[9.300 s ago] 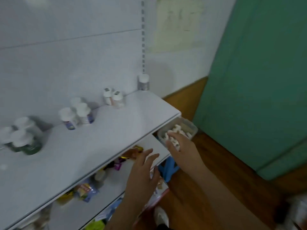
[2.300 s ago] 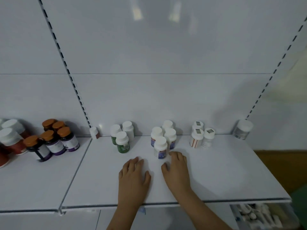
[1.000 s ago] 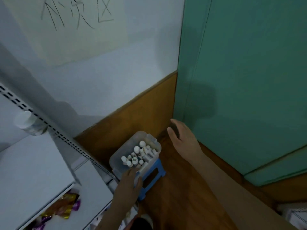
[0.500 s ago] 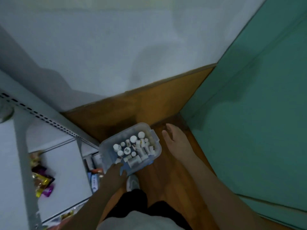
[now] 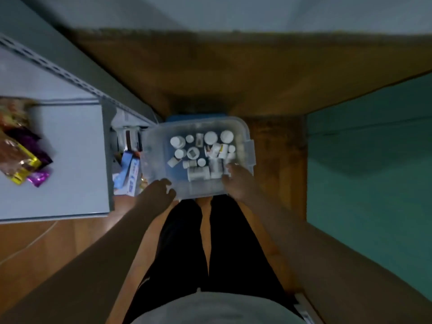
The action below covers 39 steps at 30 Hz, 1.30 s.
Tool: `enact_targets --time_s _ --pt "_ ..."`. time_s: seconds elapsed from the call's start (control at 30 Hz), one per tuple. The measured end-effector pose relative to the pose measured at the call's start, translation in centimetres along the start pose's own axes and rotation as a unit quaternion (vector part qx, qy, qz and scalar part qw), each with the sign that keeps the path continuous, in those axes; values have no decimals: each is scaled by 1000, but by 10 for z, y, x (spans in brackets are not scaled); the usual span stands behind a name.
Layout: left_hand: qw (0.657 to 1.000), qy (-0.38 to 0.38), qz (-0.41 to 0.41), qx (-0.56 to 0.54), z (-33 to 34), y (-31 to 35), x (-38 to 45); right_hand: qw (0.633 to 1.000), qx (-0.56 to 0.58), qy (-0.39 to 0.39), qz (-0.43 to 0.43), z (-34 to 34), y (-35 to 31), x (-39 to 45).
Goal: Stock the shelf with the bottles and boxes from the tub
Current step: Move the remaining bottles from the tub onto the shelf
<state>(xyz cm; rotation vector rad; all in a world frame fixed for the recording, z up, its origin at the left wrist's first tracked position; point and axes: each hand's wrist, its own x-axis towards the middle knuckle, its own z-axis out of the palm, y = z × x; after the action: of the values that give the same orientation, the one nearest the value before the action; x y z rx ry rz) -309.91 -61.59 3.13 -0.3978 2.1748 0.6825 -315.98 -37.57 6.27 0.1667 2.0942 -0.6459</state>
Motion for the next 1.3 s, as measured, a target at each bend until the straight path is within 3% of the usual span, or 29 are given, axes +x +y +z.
enact_targets --time_s 0.2,0.47,0.67,0.87,1.07,1.2,1.3 --pt "1000 -1 22 8 34 -1 65 998 -49 -40 29 25 17 94" --pt "993 -84 58 53 73 -12 132 993 47 -24 107 74 15 150" --pt "992 -80 58 83 79 -34 150 977 98 -37 184 111 20 164" --pt "990 -63 65 105 79 -37 154 981 97 -30 168 110 19 172" --pt "971 -18 76 226 66 -22 134 979 94 -53 173 96 12 161" --pt "976 -21 76 202 49 -16 112 980 73 -108 153 71 -1 136" --pt "987 -7 56 148 33 -10 87 986 46 -100 122 52 -7 110"
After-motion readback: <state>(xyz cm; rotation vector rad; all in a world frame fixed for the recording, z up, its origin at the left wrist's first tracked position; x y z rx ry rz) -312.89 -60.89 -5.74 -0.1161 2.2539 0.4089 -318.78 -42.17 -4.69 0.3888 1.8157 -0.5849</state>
